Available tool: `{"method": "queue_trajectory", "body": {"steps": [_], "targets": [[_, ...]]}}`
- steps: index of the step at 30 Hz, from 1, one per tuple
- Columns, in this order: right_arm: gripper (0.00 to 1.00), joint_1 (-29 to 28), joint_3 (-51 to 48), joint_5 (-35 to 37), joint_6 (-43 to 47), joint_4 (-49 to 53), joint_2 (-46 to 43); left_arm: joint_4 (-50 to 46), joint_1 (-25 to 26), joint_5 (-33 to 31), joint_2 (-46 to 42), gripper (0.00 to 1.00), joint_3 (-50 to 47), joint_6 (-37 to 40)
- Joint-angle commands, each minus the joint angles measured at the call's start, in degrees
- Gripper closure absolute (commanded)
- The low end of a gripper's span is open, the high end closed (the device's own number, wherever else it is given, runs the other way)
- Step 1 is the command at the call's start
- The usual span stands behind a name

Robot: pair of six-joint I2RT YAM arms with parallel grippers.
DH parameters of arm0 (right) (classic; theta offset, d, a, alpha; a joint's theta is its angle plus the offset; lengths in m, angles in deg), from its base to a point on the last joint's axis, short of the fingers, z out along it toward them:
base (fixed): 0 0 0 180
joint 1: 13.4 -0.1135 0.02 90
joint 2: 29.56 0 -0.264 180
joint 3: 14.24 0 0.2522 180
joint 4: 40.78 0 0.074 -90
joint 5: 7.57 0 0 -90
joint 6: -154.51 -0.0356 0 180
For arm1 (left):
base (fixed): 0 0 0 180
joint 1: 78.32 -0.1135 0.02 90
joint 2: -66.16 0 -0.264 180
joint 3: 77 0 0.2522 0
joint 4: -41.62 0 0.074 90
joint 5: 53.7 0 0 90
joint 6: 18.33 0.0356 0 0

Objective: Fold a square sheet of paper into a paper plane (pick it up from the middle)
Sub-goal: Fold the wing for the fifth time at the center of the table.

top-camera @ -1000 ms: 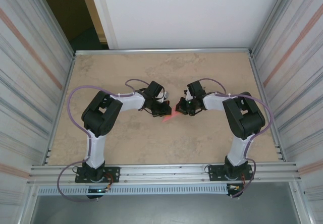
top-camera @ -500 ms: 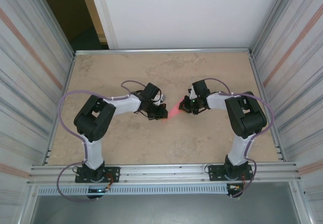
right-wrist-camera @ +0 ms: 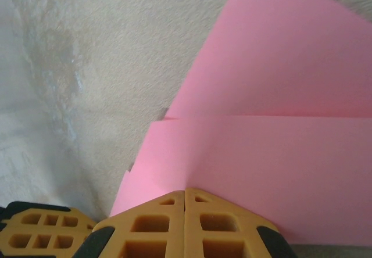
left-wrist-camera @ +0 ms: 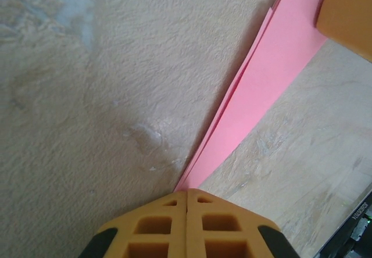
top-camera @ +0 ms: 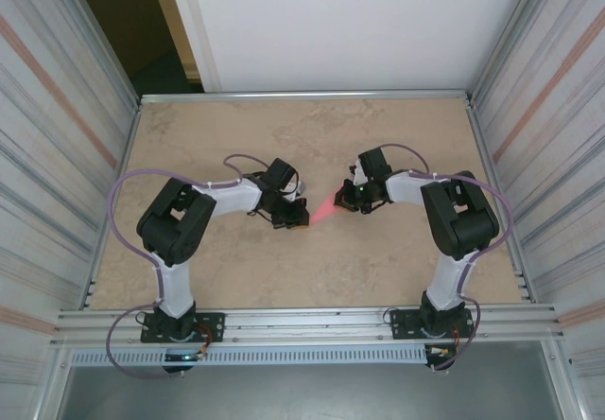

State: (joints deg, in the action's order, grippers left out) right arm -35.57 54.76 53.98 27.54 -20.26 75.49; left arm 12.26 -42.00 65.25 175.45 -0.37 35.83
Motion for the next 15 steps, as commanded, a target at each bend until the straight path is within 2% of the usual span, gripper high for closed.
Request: {"method": "queue_trajectory", "body": {"steps": [1, 7, 15], "targets": [[0.95, -3.16, 2.78, -1.63, 1.84, 2.02, -3.18, -1.04, -0.60, -0.52, 1.19, 1.00, -1.25, 0.50], [0.96, -7.56, 3.39, -1.00, -1.92, -0.16, -0.43, -0.69, -0.72, -0.06, 1.27, 1.00, -1.06, 0.23], [0.97, -7.79, 3.05, 0.10, -2.78, 0.03, 3.35, -0.30, -0.80, 0.94, -0.33, 1.00, -0.17, 0.22]]}}
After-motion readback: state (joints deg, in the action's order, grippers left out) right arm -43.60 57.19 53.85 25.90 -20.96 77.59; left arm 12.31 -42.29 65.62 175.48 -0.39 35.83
